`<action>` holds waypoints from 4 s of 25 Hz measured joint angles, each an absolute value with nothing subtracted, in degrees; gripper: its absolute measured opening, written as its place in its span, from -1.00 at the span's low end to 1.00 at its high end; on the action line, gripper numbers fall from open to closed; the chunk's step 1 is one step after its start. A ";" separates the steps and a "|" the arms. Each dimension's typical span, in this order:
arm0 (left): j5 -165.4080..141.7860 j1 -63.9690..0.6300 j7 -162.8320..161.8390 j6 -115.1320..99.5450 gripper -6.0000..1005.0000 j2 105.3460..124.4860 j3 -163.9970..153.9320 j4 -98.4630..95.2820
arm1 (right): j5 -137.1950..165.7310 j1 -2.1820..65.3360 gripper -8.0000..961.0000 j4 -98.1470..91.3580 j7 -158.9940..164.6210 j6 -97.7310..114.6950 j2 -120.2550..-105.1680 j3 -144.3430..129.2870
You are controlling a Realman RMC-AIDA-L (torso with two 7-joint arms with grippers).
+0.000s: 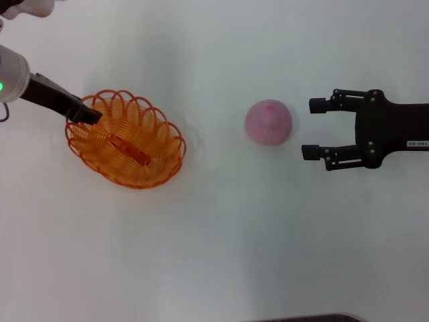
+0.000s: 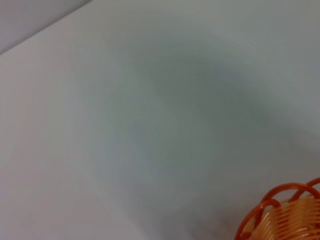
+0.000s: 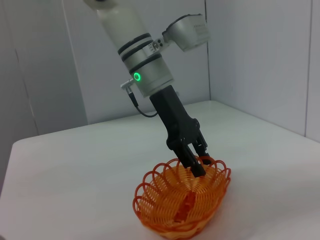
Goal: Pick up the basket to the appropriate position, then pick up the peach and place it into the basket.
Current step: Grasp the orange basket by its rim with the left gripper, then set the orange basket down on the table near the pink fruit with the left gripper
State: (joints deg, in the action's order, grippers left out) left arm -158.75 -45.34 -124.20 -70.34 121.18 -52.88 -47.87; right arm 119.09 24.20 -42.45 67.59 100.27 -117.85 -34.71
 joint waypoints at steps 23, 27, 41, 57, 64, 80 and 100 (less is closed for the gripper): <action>-158.64 -45.08 -125.65 -72.84 -0.74 121.03 -51.12 -50.14 | 119.09 24.44 0.84 -42.45 67.55 99.67 -117.86 -34.72; -158.62 -45.08 -125.75 -74.31 -0.77 121.01 -49.21 -50.28 | 119.09 24.48 0.84 -42.45 67.53 99.62 -117.86 -34.71; -151.77 -45.31 -126.53 -83.55 -0.82 117.36 -35.60 -50.17 | 119.00 25.63 0.84 -42.45 67.59 99.58 -117.86 -34.72; -151.63 -44.95 -135.64 -84.32 -0.88 117.41 -33.82 -50.10 | 118.77 26.80 0.84 -42.45 67.54 99.54 -117.85 -34.72; -151.59 -43.20 -142.35 -81.43 -0.88 118.43 -33.64 -50.57 | 118.91 27.82 0.84 -42.45 68.03 100.26 -117.39 -34.71; -151.50 -39.88 -151.27 -75.95 -0.78 122.87 -33.57 -52.11 | 118.47 28.80 0.84 -43.15 65.39 100.94 -116.48 -34.10; -142.08 -33.85 -147.29 -75.98 -0.03 123.69 -34.09 -56.88 | 118.38 28.83 0.84 -43.07 66.21 100.94 -116.88 -32.49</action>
